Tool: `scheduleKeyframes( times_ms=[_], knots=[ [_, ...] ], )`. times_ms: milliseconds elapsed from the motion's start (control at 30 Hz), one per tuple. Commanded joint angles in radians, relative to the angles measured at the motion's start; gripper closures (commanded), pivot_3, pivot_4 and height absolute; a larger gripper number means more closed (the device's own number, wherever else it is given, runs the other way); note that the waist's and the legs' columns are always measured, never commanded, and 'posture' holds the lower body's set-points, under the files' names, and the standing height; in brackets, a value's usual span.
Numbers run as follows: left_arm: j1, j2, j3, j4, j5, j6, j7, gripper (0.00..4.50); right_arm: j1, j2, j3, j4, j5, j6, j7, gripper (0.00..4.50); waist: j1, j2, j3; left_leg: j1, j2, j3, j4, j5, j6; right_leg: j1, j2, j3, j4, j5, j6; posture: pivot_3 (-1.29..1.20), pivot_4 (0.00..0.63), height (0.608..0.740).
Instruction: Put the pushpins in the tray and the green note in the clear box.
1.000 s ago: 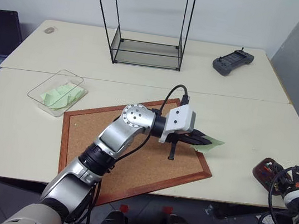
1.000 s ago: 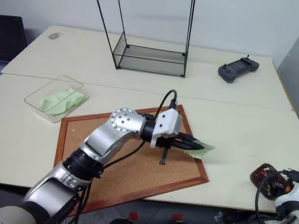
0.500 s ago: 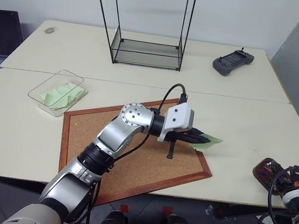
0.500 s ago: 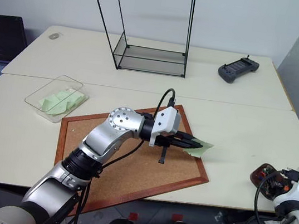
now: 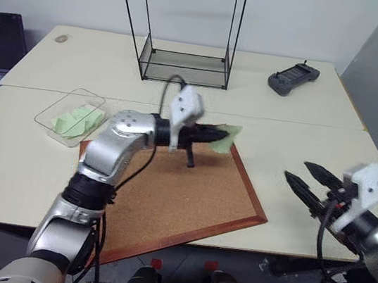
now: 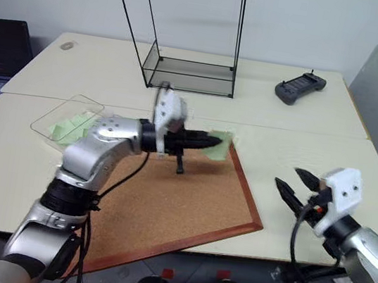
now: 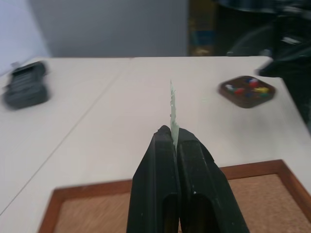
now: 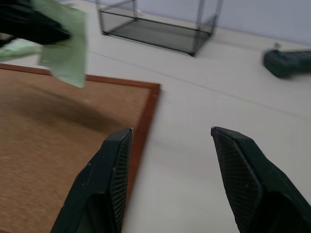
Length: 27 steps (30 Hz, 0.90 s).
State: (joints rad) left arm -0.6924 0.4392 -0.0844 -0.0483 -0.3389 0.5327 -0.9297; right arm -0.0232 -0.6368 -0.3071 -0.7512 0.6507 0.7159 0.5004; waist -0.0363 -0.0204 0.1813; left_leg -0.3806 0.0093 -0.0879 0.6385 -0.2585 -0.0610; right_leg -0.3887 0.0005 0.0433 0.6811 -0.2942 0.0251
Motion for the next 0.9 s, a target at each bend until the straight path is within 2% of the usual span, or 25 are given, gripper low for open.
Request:
scheduleKeyframes(
  times_ms=[33, 300, 400, 467, 567, 767, 900],
  knots=[
    [0.047, 0.05, 0.112, -0.092, -0.009, 0.08, 0.119, 4.5, -0.138, -0.008, 0.09, -0.004, 0.049, -0.008, 0.046, 1.77, -0.002, 0.0, 0.0, 0.0, 0.0, 0.0, 0.0, 0.0, 0.0, 0.0, 0.0, 0.0, 0.0, 0.0, 0.0, 0.0, 0.15, 0.74],
    [0.169, 0.094, 0.325, -0.233, 0.027, 0.184, 0.407, 4.5, -0.307, 0.021, 0.219, 0.085, 0.055, -0.052, 0.14, 1.77, 0.009, -0.002, 0.001, -0.003, 0.002, -0.005, 0.003, 0.0, 0.0, 0.0, -0.004, -0.002, 0.0, 0.001, 0.0, 0.0, 0.15, 0.74],
    [0.185, 0.12, 0.43, -0.209, 0.112, 0.137, 0.562, 4.5, -0.372, 0.056, 0.261, 0.132, 0.054, -0.075, 0.167, 1.77, 0.008, -0.002, 0.001, -0.004, 0.001, -0.006, 0.004, 0.0, 0.0, 0.001, -0.005, -0.003, 0.0, 0.001, 0.001, 0.0, 0.15, 0.74],
    [0.178, 0.14, 0.515, -0.154, 0.166, 0.104, 0.675, 4.5, -0.405, 0.082, 0.281, 0.152, 0.061, -0.087, 0.185, 1.77, 0.005, -0.002, 0.001, -0.003, 0.001, -0.005, 0.005, 0.0, 0.0, 0.0, -0.004, -0.003, 0.0, 0.002, 0.002, 0.0, 0.15, 0.74],
    [0.18, 0.155, 0.584, -0.09, 0.183, 0.08, 0.753, 4.5, -0.418, 0.099, 0.294, 0.167, 0.06, -0.102, 0.207, 1.77, 0.004, -0.002, 0.001, -0.002, 0.001, -0.004, 0.005, 0.0, 0.0, 0.0, -0.004, -0.003, 0.0, 0.002, 0.001, 0.0, 0.15, 0.74],
    [0.148, 0.164, 0.646, 0.117, 0.177, -0.002, 0.82, 4.5, -0.407, 0.113, 0.319, 0.19, 0.03, -0.146, 0.238, 1.77, 0.012, -0.002, 0.001, -0.004, 0.001, -0.006, 0.005, 0.0, 0.0, 0.001, -0.005, -0.004, 0.0, 0.002, 0.001, 0.0, 0.15, 0.74],
    [0.116, 0.164, 0.625, 0.251, 0.159, -0.072, 0.799, 4.5, -0.398, 0.117, 0.332, 0.192, 0.013, -0.163, 0.234, 1.77, 0.012, -0.004, 0.001, -0.004, 0.0, -0.006, 0.006, 0.0, 0.0, 0.001, -0.007, -0.004, 0.0, 0.003, 0.003, 0.0, 0.15, 0.74]
  ],
)
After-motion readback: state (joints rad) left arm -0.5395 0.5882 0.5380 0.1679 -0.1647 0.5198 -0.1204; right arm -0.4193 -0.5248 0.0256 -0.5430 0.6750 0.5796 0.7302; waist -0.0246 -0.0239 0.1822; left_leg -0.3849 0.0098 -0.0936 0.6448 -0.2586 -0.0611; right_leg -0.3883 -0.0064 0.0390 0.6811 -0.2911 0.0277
